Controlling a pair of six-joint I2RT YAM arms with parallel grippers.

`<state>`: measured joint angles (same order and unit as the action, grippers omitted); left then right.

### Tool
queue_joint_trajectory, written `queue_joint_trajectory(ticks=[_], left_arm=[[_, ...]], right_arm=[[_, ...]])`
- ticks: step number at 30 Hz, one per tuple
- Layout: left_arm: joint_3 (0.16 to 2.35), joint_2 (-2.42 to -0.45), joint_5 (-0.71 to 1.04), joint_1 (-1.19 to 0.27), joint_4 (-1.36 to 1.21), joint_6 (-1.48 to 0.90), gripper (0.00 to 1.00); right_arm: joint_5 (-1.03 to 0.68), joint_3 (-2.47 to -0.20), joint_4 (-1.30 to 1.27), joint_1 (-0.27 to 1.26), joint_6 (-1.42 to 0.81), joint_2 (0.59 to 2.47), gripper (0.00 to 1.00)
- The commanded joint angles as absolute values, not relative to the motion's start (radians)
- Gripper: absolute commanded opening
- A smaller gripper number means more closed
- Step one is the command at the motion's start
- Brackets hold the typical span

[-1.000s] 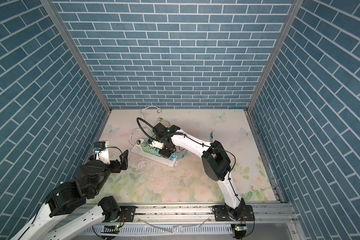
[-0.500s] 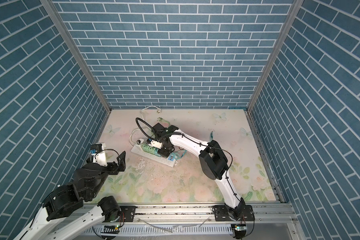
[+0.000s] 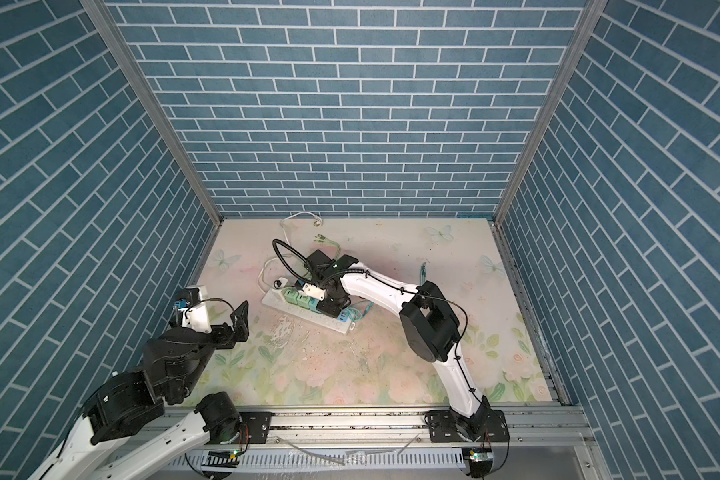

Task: Insert the plug
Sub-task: 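Press the teal charger's prongs into the socket with the right gripper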

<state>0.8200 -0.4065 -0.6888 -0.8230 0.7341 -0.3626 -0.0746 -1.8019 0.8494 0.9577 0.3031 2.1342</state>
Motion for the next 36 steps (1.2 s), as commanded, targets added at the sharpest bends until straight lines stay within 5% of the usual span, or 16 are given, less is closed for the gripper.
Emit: queue_joint_trajectory(ticks=[1, 34, 36], left_arm=[[0.826, -0.441, -0.703, -0.819, 0.705, -0.345, 1.0], [0.797, -0.558, -0.797, -0.813, 0.55, -0.26, 1.0], [0.79, -0.561, -0.803, -0.811, 0.543, -0.261, 1.0]], right_arm=[[-0.062, -1.733, 0.841, 0.967, 0.305, 2.121, 0.0], [-0.161, -1.802, 0.839, 0.993, 0.254, 2.377, 0.0], [-0.158, -1.805, 0.839, 0.992, 0.247, 2.372, 0.05]])
